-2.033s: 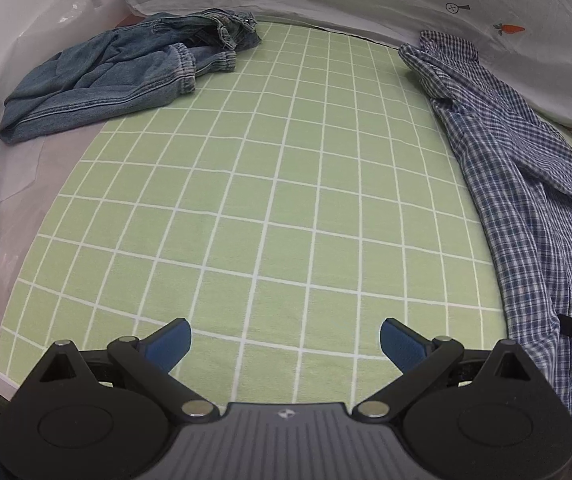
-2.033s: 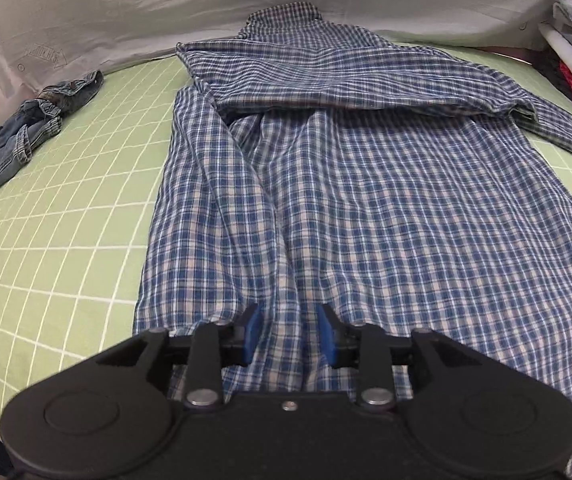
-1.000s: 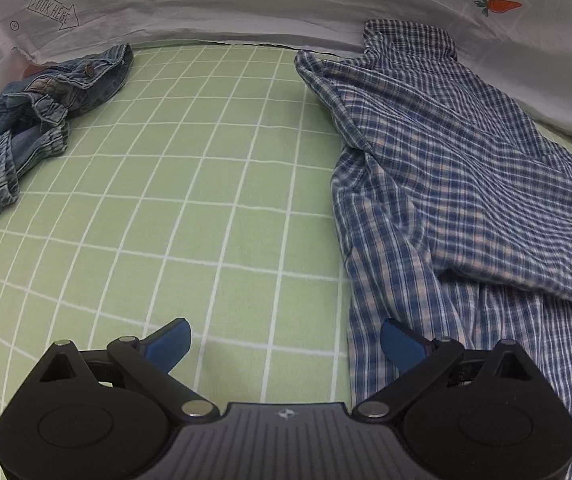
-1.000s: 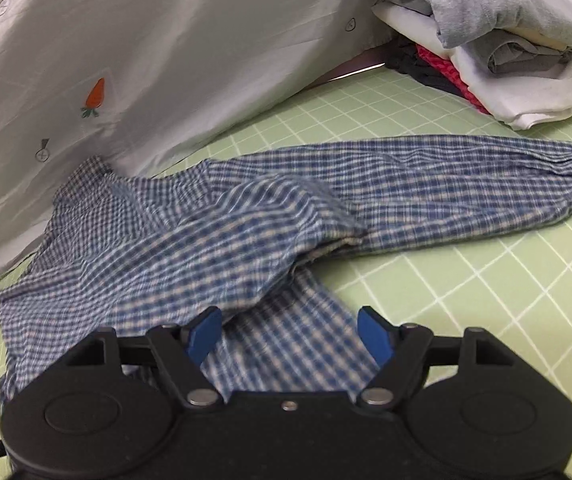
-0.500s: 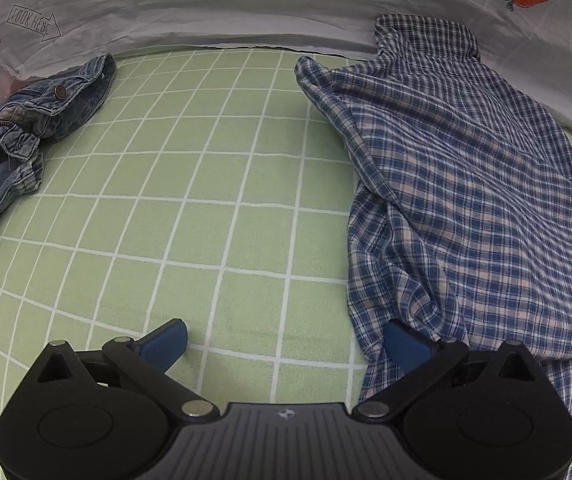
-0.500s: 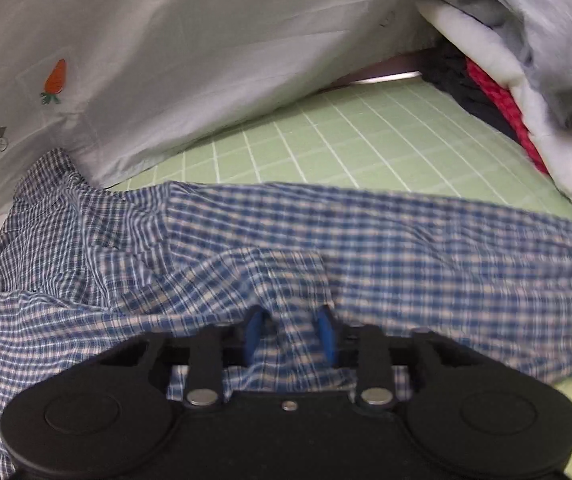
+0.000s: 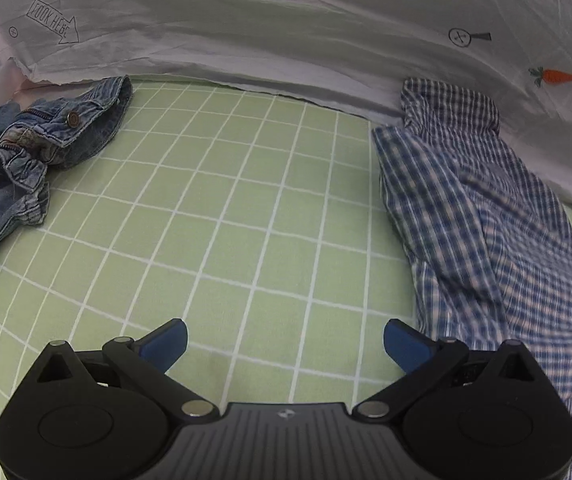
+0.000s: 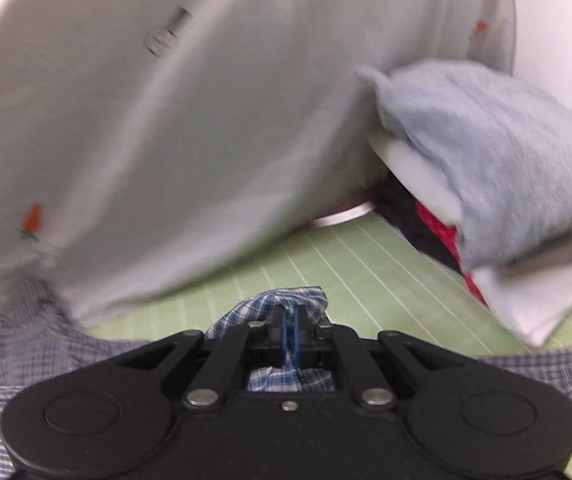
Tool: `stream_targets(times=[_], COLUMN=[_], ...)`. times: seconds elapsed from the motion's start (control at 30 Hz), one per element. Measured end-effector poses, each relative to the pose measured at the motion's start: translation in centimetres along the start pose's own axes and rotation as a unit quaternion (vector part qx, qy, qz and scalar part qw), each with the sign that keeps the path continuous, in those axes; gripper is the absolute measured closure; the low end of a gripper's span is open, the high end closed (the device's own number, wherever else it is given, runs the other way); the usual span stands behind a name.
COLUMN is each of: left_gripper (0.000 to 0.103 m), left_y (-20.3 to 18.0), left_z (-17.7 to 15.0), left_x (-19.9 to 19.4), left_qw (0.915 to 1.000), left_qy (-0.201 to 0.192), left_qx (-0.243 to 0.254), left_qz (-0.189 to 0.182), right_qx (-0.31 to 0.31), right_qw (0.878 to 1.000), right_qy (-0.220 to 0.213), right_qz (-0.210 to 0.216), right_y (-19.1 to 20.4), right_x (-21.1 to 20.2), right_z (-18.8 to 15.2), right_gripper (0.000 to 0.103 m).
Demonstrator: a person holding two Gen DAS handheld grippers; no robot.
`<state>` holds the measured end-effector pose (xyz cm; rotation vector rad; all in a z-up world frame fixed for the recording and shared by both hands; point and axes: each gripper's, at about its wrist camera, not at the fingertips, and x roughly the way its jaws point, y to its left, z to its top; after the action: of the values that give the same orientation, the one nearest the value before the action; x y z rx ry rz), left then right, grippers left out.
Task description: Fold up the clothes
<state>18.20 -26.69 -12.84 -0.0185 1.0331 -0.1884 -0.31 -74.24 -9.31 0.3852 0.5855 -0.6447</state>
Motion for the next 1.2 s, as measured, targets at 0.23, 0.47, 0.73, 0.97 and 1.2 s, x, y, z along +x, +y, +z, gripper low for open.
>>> stream_targets(times=[0.23,0.47,0.73,0.97,1.2], left_gripper=[0.004,0.039,0.102,0.102,0.101], left_y=[-0.8,-2.2,-2.2,-3.1,-3.1], left_z=[4.0,6.7,9.1,12.3,11.7], left_x=[2.4,5.9,8.2,7.8,9.8], left_qw=[0.9958,0.9875,0.9785,0.9862,0.9932], left_qy=[-0.015,-0.011,-0.019,-0.066,-0.045], left_qx=[-0.041,-0.064,-0.101,-0.045,-0.040], left_qz=[-0.080,-0.144,-0.178,-0.144,-0.100], right_qx=[0.008,0.021,0.010,-0.028,-0.047], right_qw=[0.999,0.998,0.998,0.999,0.997], right_qy=[0.033,0.053,0.057,0.035,0.058], right_qz=[-0.015,-0.015,-0.016,-0.005,-0.011], right_y=[-1.3,-1.8,-1.7,0.4,1.5], right_x=[1.2,2.1,2.9,2.6,4.6], right_z=[-2.1,-2.9,-2.6,-1.5,-2.6], right_gripper=[0.099,0.099,0.099,0.099,0.099])
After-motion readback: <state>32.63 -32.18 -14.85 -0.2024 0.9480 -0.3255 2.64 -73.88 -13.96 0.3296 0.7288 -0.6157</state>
